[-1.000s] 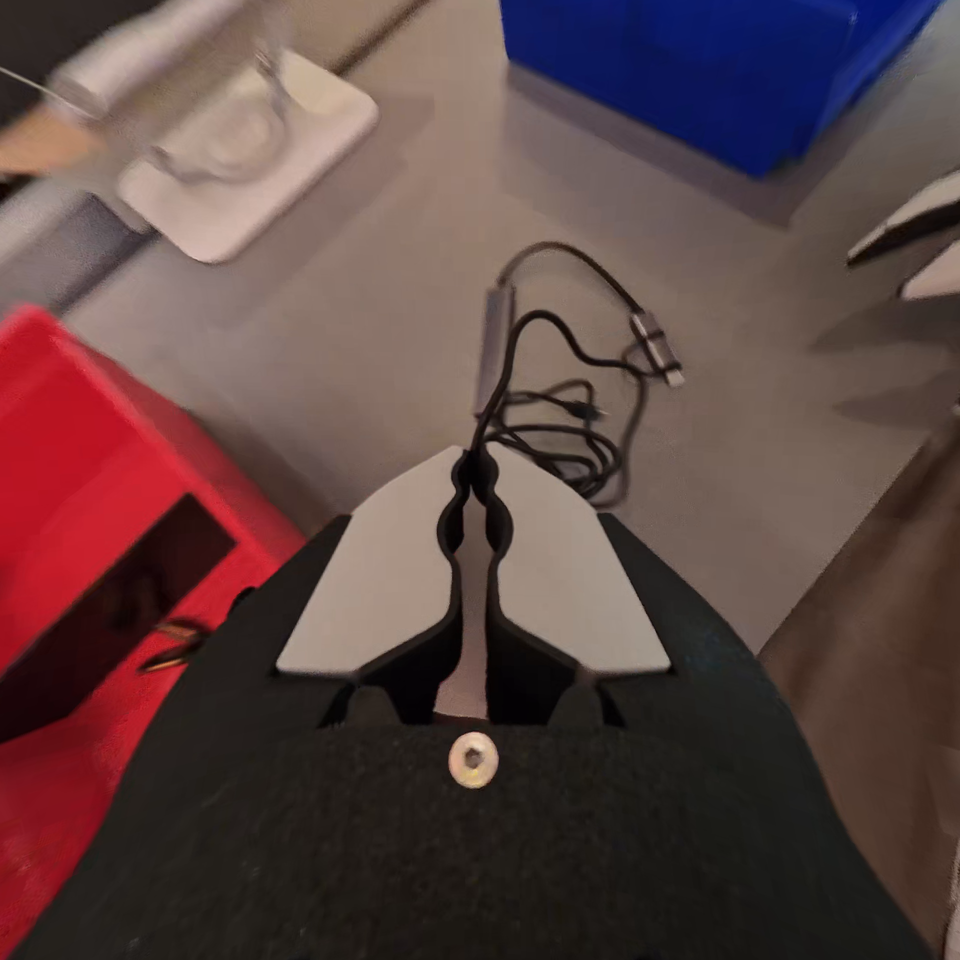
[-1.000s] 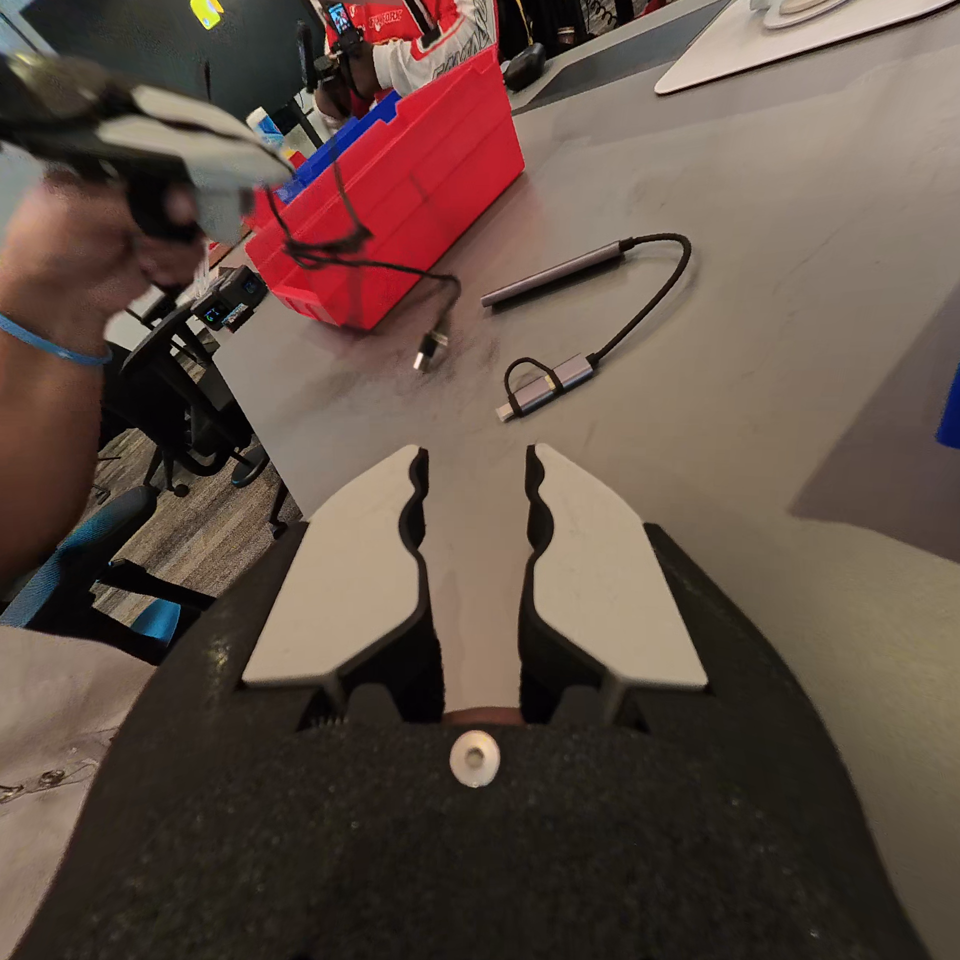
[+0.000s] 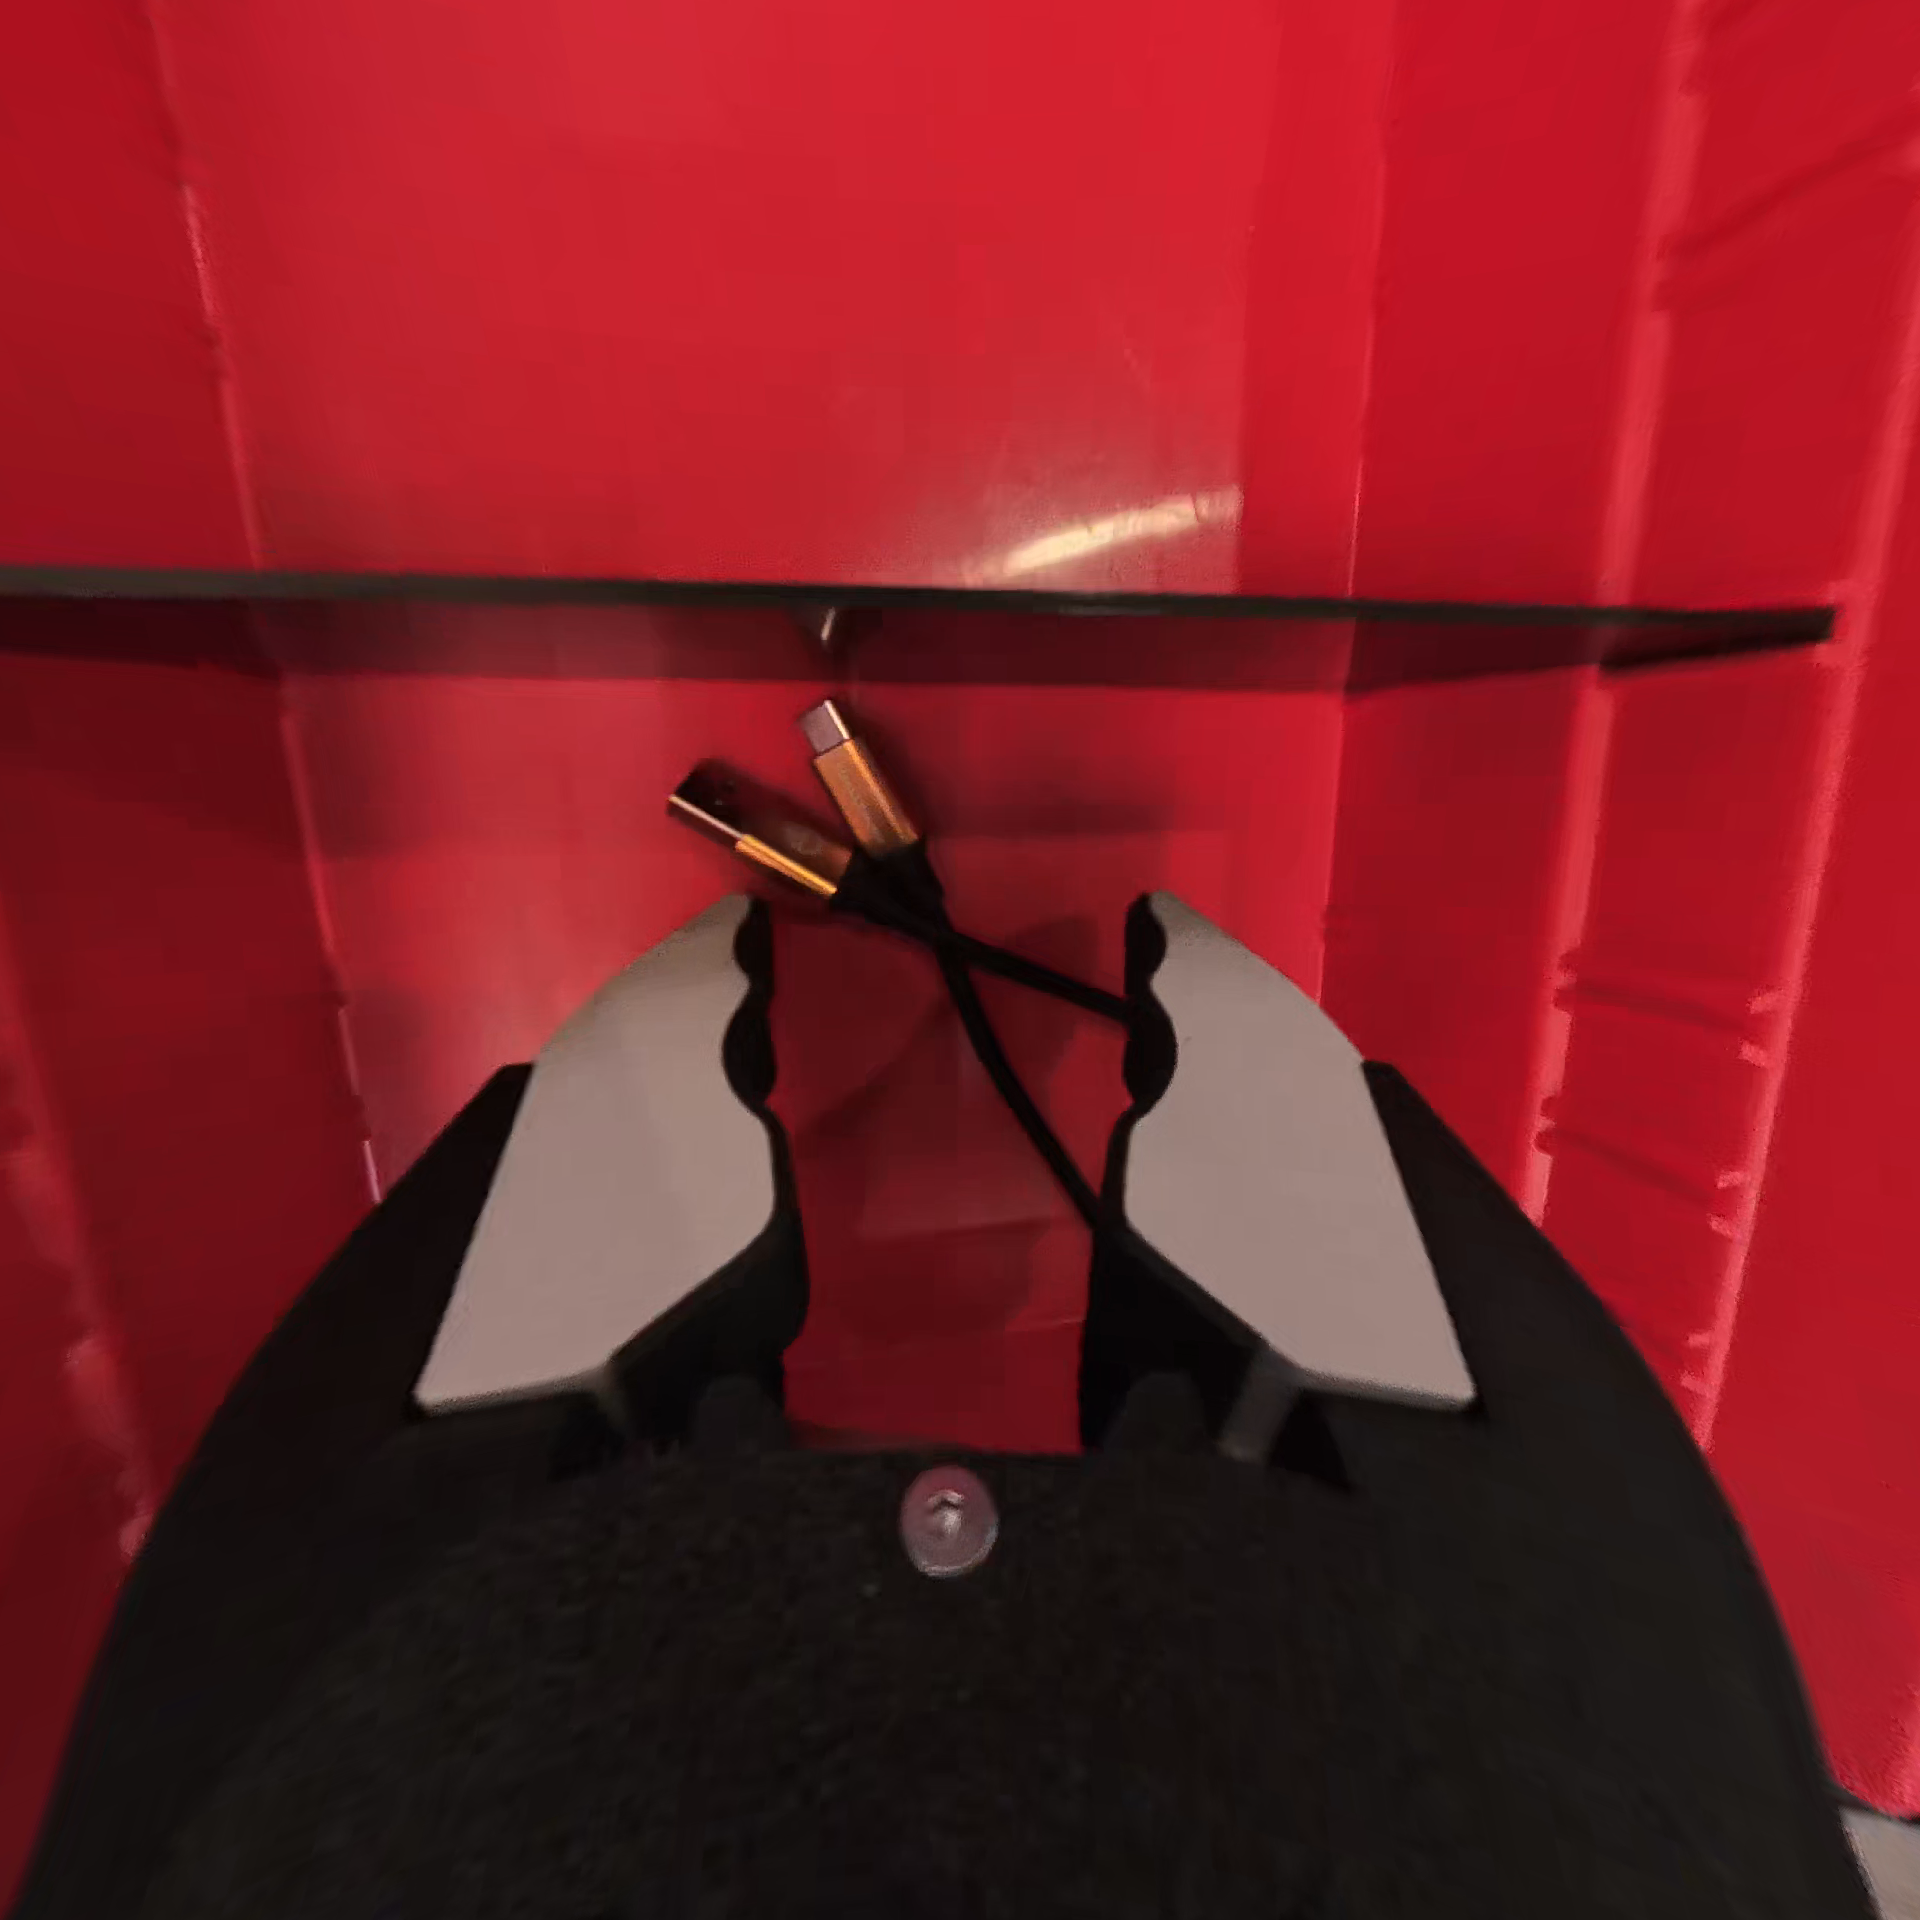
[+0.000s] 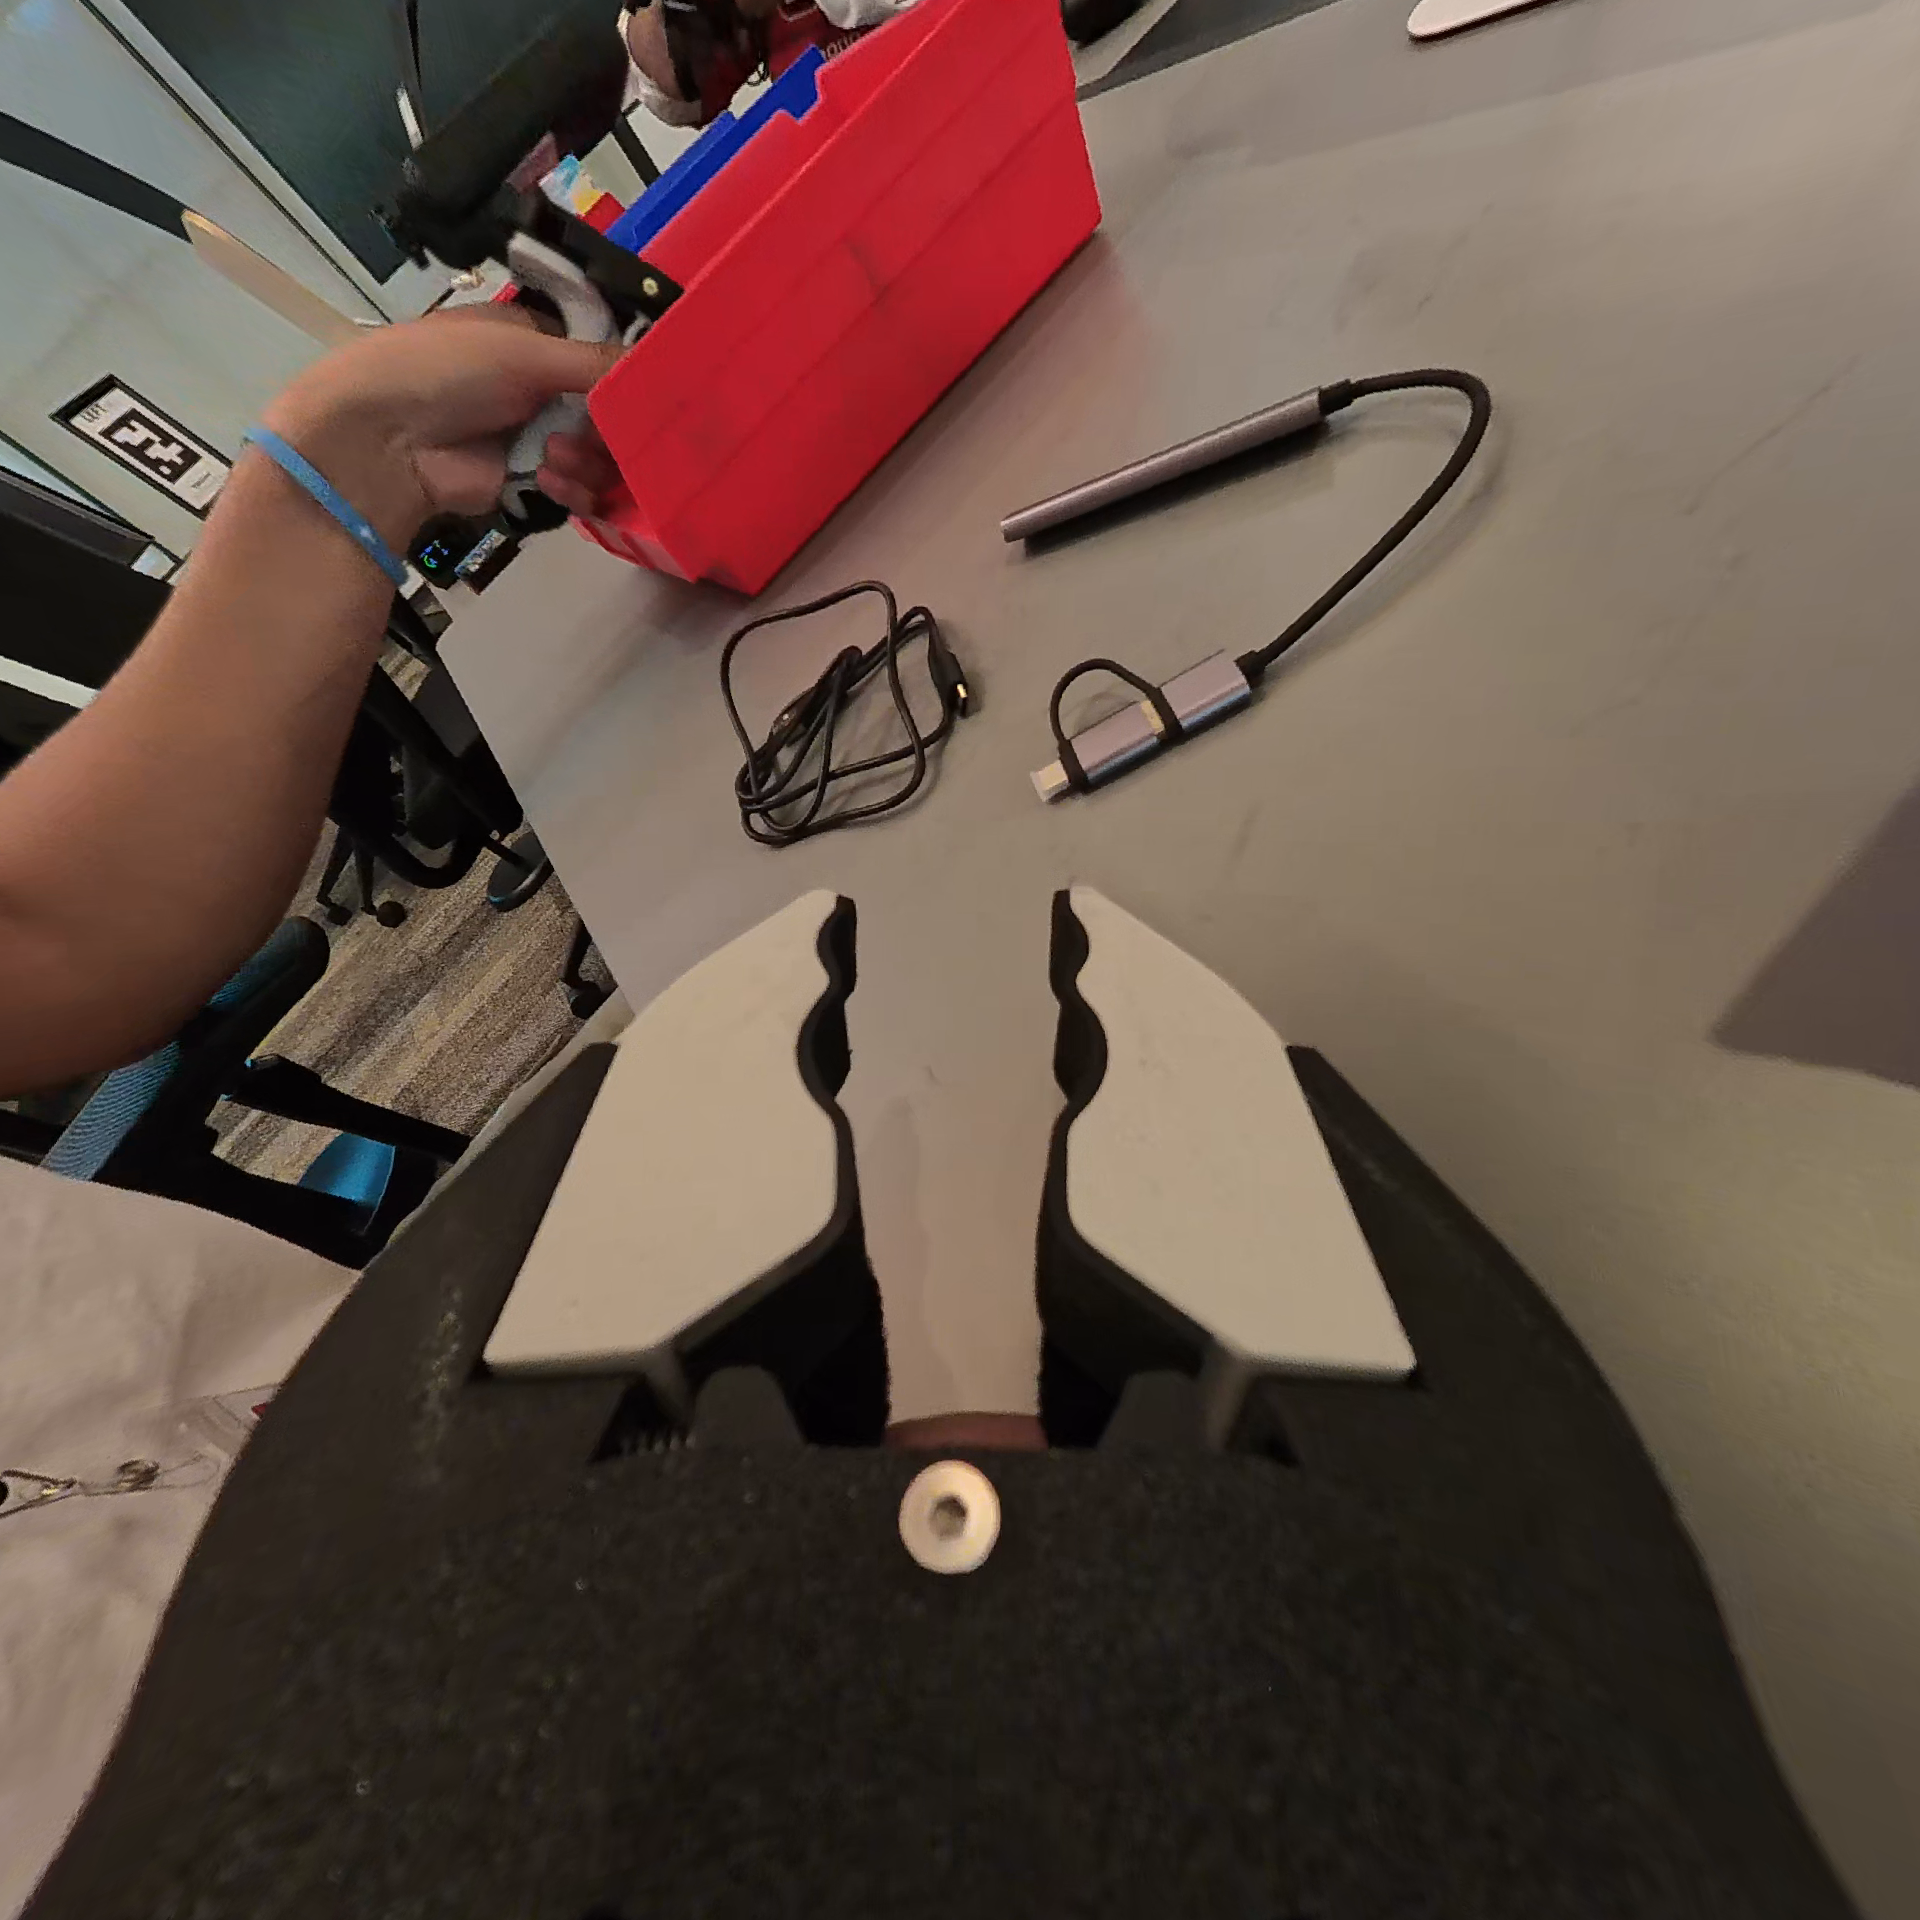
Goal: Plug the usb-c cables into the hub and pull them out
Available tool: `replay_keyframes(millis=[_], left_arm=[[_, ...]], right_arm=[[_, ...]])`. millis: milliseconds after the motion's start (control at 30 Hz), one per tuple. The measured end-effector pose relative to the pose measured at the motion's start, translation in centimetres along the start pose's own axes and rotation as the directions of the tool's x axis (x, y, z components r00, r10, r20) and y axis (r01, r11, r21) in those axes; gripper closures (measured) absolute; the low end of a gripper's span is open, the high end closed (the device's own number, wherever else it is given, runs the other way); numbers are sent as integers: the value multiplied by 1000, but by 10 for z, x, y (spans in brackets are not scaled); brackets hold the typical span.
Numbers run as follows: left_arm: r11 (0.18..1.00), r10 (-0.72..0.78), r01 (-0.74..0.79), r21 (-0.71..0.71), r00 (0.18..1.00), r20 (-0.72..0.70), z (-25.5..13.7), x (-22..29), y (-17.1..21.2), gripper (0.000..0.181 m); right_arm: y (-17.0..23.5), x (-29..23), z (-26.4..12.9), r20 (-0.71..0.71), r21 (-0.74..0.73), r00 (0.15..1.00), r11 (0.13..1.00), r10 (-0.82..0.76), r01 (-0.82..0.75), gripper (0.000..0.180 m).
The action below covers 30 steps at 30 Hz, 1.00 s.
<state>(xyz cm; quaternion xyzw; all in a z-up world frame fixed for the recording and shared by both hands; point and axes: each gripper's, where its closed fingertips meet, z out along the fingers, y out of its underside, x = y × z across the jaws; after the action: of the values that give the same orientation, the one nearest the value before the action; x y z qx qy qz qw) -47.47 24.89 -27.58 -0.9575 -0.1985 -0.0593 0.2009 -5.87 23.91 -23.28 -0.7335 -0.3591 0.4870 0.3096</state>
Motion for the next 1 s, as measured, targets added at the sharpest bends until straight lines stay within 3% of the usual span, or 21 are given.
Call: replay_keyframes(millis=[133, 167, 367, 500, 600, 767, 867, 1000], left_arm=[[985, 165, -155, -73, 975, 151, 1, -13, 7, 150], [978, 203, -192, -83, 968, 145, 2, -10, 8, 163], [961, 266, -273, 52, 957, 116, -11, -3, 2, 174], [932, 264, -260, 254, 964, 21, -65, 14, -12, 177], [863, 335, -309, 398, 942, 5, -122, 38, -16, 177], [742, 556, -473, 475, 830, -42, -179, 122, 25, 177], [725, 648, -586, 362, 758, -72, -151, 160, 72, 177], [729, 681, -674, 122, 732, -21, -69, 160, 117, 177]], right_arm=[[-1, 2, -2, 8, 8, 1000, 1000, 20, -20, 144], [-1, 1, -2, 12, 9, 1000, 1000, 24, -24, 144], [1, -2, -1, 20, 1, 1000, 1000, 19, -19, 144], [0, -1, -2, 25, 7, 999, 999, 33, -33, 144], [-1, 0, -2, 25, 11, 999, 999, 39, -40, 145], [0, -1, -1, 20, 4, 999, 1000, 29, -29, 145], [2, -3, 2, 20, -7, 1000, 1000, 17, -17, 145], [3, -4, 4, 14, -18, 1000, 1000, 5, -4, 145]])
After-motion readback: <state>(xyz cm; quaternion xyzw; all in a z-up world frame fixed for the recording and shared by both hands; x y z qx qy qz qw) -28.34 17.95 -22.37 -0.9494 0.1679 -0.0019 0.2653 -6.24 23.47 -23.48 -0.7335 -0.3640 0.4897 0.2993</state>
